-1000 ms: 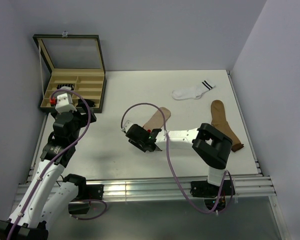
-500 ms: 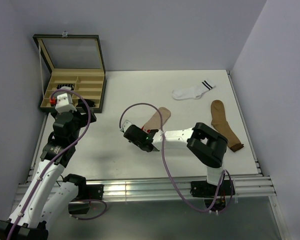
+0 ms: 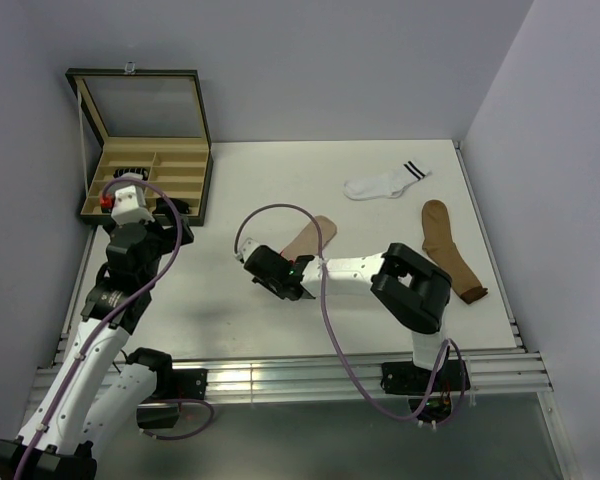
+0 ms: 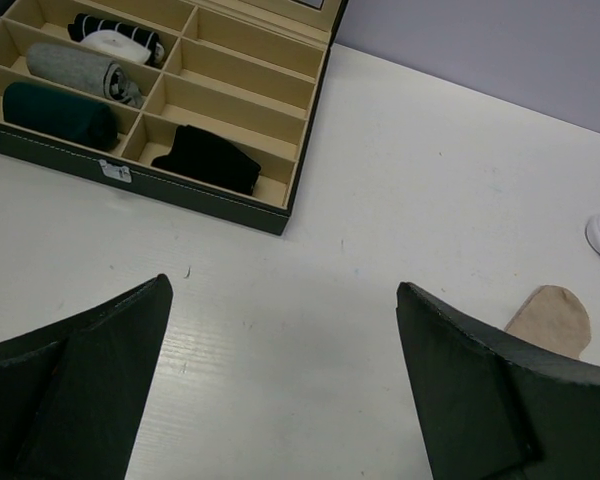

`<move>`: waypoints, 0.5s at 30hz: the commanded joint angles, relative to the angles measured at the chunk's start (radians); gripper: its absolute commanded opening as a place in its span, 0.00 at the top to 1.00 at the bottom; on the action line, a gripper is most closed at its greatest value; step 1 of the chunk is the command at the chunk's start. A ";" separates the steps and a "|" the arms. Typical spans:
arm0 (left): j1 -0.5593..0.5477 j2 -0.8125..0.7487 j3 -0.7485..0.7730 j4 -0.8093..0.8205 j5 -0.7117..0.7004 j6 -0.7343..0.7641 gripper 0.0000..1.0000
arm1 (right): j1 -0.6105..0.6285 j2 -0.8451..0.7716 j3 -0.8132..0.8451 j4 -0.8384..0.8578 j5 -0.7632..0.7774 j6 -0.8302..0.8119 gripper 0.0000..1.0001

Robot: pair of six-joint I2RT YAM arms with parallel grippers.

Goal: Roll the socks
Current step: Roll the sock at the center of the board.

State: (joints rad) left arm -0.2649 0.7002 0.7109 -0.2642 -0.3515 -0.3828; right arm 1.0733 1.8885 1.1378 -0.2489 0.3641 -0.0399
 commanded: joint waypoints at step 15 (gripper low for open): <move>-0.025 0.146 0.048 0.013 0.289 -0.157 0.01 | -0.358 0.021 0.066 0.097 -0.913 0.250 1.00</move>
State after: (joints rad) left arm -0.2718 0.8318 0.7261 -0.2577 -0.1539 -0.4652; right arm 0.7620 1.8896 1.1782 -0.2111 -0.3092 0.1410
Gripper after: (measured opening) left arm 0.995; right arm 0.023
